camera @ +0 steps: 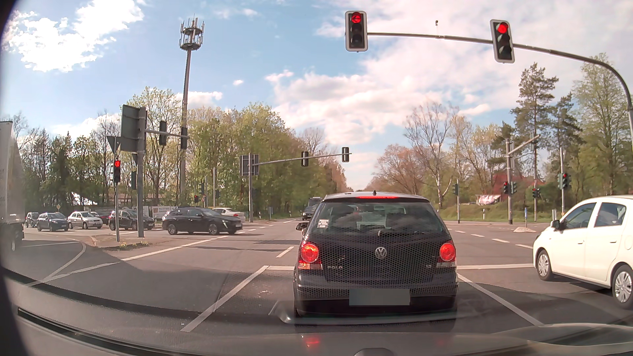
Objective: Follow the waypoints while adhering to traffic rules and regulations
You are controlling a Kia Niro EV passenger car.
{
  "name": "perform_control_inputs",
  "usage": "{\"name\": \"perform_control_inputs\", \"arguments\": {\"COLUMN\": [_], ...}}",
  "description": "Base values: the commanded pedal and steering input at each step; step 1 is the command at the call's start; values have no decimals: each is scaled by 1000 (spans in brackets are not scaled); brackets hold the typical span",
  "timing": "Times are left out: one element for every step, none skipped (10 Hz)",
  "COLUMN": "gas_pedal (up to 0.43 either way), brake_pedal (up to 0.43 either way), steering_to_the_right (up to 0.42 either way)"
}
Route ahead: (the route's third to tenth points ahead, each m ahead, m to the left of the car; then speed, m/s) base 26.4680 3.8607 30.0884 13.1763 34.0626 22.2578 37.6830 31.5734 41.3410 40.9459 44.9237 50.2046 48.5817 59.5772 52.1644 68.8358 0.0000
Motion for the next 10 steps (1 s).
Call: {"name": "perform_control_inputs", "arguments": {"gas_pedal": [0,0,0,0,0,0,0,0,0,0], "brake_pedal": [250,250,250,250,250,250,250,250,250,250], "steering_to_the_right": [-1,-1,-1,-1,-1,-1,-1,-1,-1,-1]}}
